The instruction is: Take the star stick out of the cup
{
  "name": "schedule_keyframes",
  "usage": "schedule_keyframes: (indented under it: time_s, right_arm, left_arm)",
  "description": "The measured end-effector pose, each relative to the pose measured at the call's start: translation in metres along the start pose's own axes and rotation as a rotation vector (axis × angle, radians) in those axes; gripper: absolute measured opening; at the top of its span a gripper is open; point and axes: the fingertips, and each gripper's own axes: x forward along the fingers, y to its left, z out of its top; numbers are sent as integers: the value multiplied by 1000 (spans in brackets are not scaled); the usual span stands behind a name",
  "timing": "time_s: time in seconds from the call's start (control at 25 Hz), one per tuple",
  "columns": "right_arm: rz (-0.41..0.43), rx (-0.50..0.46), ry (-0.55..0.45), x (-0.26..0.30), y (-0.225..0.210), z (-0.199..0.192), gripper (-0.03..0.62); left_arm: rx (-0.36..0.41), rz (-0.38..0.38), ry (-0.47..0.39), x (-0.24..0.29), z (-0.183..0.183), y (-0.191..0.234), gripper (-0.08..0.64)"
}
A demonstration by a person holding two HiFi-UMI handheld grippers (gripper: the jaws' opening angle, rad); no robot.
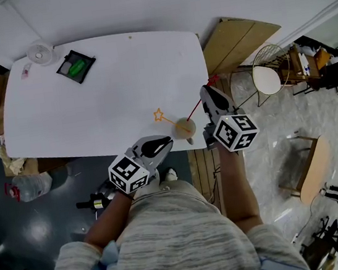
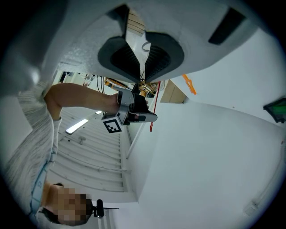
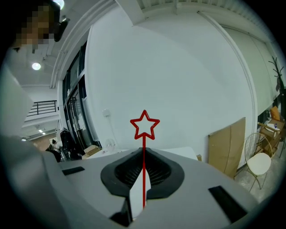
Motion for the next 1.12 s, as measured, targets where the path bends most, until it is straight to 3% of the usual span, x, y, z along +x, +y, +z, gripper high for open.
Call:
schedule_keyframes:
  time_s: [0.28, 0.44, 0.76, 0.96, 1.12]
  right_arm:
    - [-1, -58, 4, 4, -3, 18, 18]
    - [-17, -75, 102, 10, -20, 8, 18]
    - [-65, -28, 365, 23, -59, -69, 18]
    - [-74, 76, 551, 28, -74, -132, 18]
    - [-90, 152, 638, 32, -82, -168, 18]
  left_arm:
    - [-3, -5, 3, -3, -3, -1, 43]
    - [-3, -7, 5, -3, -3, -2, 43]
    - [-8, -11, 13, -4, -6, -3, 43]
    - [-12, -11, 20, -4, -7, -2, 43]
    - [-12, -9, 25, -5, -9, -1, 43]
